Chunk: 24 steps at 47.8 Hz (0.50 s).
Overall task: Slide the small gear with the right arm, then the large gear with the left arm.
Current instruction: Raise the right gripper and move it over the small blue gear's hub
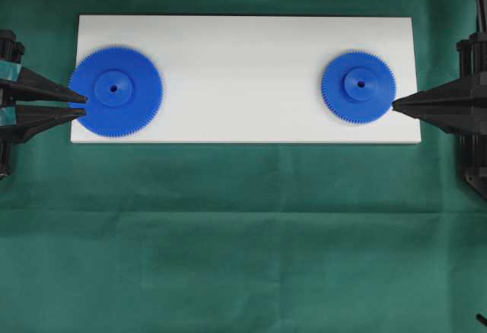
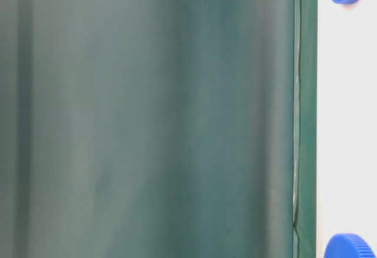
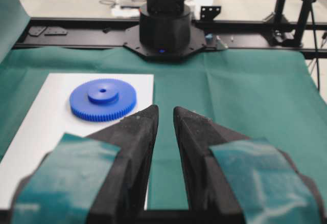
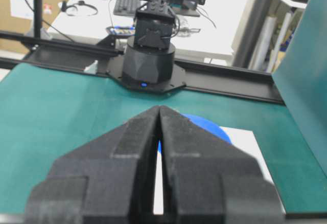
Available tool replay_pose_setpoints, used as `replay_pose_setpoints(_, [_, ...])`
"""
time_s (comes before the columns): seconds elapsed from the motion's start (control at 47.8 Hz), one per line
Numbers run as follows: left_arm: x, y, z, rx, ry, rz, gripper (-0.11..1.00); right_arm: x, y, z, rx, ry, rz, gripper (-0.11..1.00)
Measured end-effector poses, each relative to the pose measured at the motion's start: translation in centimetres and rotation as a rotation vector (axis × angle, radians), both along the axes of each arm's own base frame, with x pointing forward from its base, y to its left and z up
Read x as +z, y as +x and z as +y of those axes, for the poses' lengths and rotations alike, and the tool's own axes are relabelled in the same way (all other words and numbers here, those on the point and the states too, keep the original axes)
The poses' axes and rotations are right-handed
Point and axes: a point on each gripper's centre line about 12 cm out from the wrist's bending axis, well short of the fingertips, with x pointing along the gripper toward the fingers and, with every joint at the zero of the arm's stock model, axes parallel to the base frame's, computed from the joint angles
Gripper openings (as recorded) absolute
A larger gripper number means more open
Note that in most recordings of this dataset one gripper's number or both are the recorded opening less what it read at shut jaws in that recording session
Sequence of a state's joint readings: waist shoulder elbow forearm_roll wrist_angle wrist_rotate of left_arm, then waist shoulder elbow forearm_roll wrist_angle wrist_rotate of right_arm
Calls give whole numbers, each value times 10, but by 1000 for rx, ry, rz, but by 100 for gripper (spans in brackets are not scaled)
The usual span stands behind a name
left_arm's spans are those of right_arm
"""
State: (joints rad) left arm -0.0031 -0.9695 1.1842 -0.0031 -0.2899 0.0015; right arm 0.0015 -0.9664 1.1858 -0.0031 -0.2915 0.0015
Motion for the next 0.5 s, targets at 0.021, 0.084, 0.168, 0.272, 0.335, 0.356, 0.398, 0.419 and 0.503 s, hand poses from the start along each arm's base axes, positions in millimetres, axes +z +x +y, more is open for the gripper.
replay_pose_setpoints(0.021, [0, 0, 0, 0, -2, 0, 24, -1, 0, 0, 0, 0, 2, 50])
replay_pose_setpoints(0.084, [-4, -2, 0, 1, -9, 6, 12, -5, 0, -1, -5, 6, 12, 50])
replay_pose_setpoints(0.168, [-7, -5, 1, 4, -9, 5, 1, -13, -1, -3, -16, 19, 32, 50])
replay_pose_setpoints(0.272, [-5, -6, 2, 10, -9, -3, 0, -20, -3, -8, -41, 48, 50, 50])
replay_pose_setpoints(0.335, [-5, -6, 5, 26, -7, -3, 0, -21, -3, -13, -64, 58, 52, 50])
replay_pose_setpoints(0.356, [-5, -6, 6, 33, -7, -5, 0, -21, -4, -15, -73, 59, 55, 50])
replay_pose_setpoints(0.398, [-5, -7, 10, 55, -9, -6, 0, -21, -4, -19, -93, 59, 57, 50])
replay_pose_setpoints(0.419, [-5, -7, 12, 65, -12, -3, 0, -22, -5, -21, -105, 60, 60, 50])
replay_pose_setpoints(0.503, [-6, -8, 22, 116, -12, 1, 0, -22, -9, -33, -172, 63, 66, 50])
